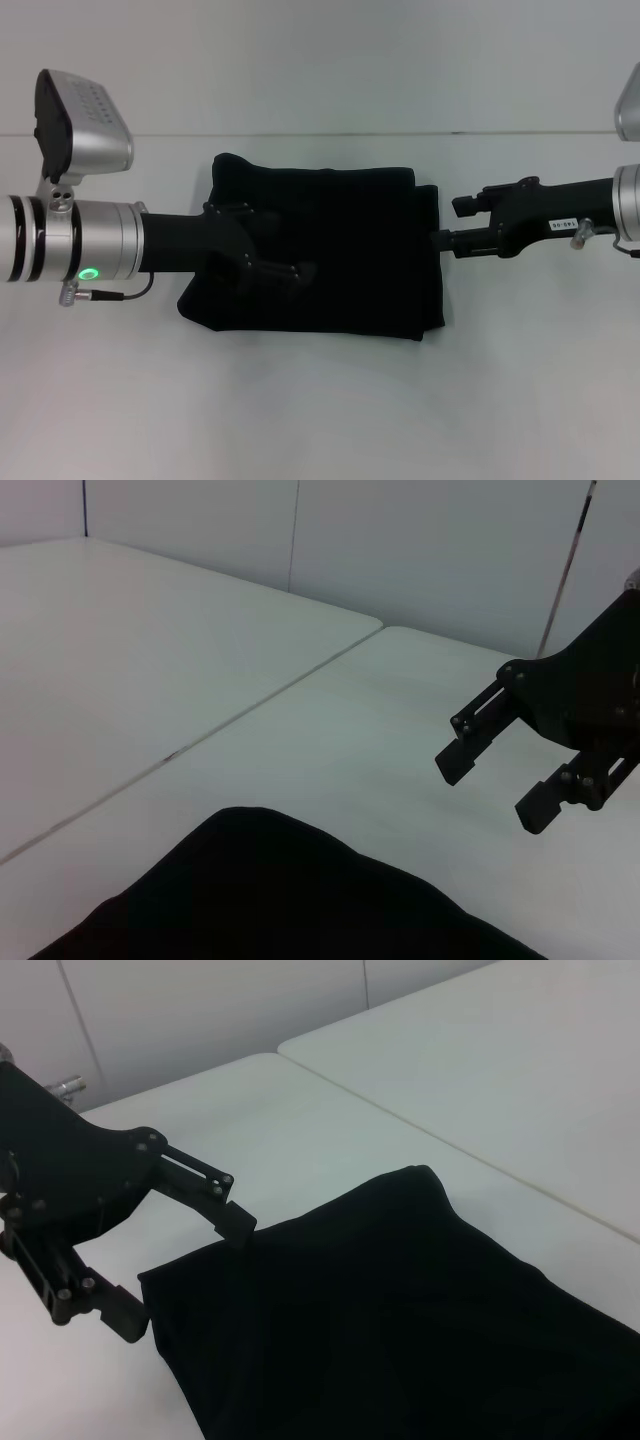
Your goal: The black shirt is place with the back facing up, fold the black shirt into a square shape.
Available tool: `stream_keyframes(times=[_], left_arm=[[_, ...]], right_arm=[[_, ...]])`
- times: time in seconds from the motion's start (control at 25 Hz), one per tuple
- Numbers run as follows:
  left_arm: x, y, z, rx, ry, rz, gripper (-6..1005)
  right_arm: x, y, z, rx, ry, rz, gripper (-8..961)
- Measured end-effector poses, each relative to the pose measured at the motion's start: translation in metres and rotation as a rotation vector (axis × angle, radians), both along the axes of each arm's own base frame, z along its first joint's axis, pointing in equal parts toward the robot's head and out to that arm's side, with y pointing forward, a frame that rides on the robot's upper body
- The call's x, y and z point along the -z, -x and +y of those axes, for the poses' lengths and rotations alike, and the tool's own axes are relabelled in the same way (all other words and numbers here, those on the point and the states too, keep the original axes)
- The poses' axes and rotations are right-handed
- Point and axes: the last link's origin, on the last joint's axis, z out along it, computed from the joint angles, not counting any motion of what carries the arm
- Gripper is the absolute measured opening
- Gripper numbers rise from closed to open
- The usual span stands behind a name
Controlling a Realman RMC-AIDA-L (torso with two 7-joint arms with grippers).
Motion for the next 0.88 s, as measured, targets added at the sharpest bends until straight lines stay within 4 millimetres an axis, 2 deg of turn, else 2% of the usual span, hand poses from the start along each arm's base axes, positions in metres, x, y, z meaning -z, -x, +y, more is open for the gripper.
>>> stream_keyframes(times=[0.88], left_arm=[[-0.0017,-0.0040,0.0048,0.011,-0.010,0.007,948]], right_arm=[[0.0005,0.0085,0.0064,-0.024,-0.014,-0.007,699]])
